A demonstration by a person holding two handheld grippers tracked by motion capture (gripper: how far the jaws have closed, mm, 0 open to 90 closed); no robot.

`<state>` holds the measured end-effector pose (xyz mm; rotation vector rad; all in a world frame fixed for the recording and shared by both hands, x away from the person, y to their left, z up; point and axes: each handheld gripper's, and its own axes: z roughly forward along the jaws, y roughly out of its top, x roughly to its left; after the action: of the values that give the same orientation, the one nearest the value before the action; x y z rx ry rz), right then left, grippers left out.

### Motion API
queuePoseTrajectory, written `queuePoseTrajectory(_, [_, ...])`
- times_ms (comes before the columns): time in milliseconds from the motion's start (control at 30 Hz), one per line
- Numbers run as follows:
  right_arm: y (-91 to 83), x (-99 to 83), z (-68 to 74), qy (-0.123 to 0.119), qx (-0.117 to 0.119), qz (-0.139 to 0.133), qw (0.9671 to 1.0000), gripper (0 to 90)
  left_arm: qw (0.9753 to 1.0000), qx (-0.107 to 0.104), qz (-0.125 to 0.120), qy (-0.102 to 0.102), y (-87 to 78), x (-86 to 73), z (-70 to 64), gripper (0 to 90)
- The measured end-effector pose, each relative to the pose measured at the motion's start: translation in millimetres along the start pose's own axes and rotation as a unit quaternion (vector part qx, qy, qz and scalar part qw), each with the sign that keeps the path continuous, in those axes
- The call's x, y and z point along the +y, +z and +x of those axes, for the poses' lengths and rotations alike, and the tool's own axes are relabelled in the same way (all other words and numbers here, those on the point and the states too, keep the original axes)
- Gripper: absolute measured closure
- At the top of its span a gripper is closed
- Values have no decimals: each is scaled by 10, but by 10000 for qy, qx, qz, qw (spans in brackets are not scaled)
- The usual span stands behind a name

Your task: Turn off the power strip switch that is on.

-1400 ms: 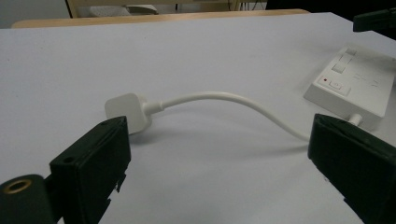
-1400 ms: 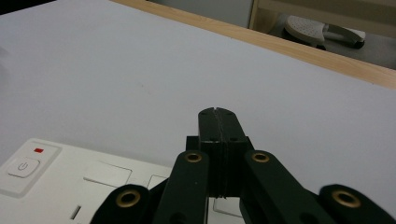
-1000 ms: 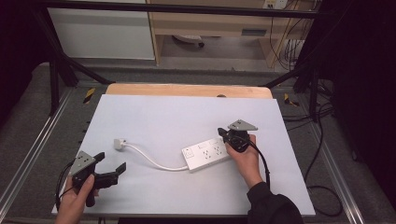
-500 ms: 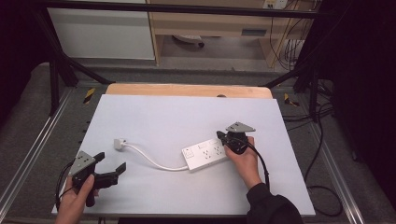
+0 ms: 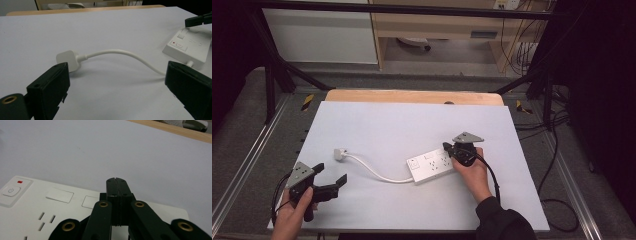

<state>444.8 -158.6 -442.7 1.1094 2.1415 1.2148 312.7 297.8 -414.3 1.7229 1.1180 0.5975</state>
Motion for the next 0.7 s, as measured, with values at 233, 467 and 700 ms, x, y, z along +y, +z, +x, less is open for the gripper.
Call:
queuePoseTrajectory(233, [9,-7,9,-16,32,15,10000,900,10000,-2,-1,1,-1,0,0,58])
queuePoseTrajectory(467, [17,-15,18,8,68,63,10000,900,10000,-2,-3,0,-1,0,1,58])
queuePoseTrajectory(700, [26,-20,26,-28,76,56,10000,900,10000,0,-1,1,0,0,1,58])
